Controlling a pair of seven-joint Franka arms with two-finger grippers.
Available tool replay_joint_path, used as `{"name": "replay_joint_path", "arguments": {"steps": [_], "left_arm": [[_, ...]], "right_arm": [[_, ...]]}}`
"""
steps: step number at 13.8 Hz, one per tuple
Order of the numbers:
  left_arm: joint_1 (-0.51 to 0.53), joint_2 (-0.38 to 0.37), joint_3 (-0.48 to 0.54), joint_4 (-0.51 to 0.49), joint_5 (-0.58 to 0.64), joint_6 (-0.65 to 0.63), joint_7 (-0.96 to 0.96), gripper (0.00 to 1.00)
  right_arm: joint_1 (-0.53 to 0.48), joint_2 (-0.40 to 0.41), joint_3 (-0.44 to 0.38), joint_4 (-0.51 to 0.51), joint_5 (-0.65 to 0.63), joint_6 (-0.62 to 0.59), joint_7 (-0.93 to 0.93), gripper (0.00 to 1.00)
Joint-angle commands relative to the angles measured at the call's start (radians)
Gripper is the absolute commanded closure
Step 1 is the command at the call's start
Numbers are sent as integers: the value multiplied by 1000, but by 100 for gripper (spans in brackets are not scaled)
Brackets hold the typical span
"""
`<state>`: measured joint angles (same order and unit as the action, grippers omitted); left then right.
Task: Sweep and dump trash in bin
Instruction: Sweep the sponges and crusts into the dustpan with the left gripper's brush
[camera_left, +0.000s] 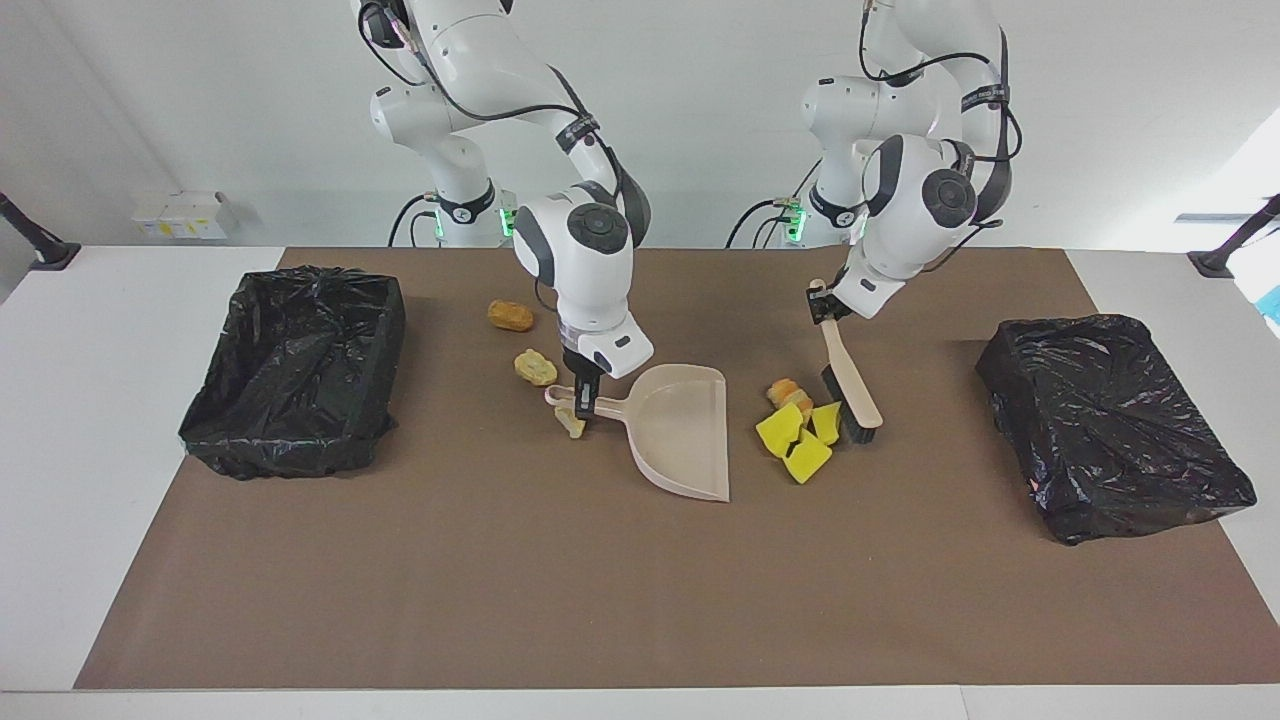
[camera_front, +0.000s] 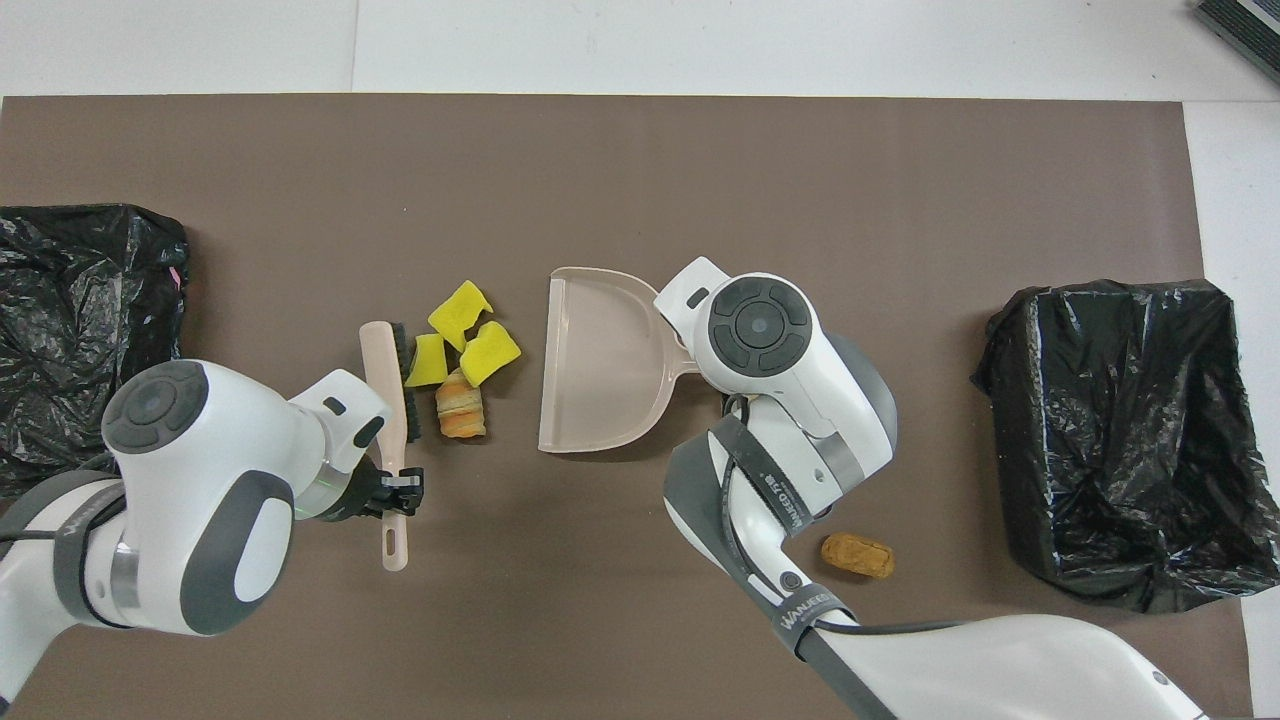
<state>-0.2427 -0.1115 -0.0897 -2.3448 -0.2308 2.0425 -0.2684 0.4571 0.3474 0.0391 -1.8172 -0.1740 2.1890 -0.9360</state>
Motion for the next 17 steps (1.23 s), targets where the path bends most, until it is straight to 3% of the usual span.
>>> {"name": "replay_joint_path", "arguments": {"steps": [1,4,6,8,10,12,14,17], "left_arm": [[-95,33,13,7,-16,71,-78,100],[-197,73,13,103,-31,18,-91,100],[-208,113,15,218,-45,-133,-92,100],[-176,93,27,315,-48,-270,-81,100],[-77,84,24,381,-50,-361,-65,100],[-55,85,34,380,-35,-337,4,100],[35,84,36,360,-12,-331,66,100],[30,183,28,354,154,-335,165,100]], "right_arm": [[14,19,5,-5,-12,25,-26,100],[22,22,5,-1,-12,17,-23,100],[22,24,5,3,-10,12,-23,100],[22,22,5,4,-10,5,-21,100],[23,22,4,4,-10,-2,-21,100],[23,22,4,4,-12,-6,-20,100],[22,22,4,4,-10,-14,-14,100],[22,19,5,-1,-10,-23,-3,100]]}}
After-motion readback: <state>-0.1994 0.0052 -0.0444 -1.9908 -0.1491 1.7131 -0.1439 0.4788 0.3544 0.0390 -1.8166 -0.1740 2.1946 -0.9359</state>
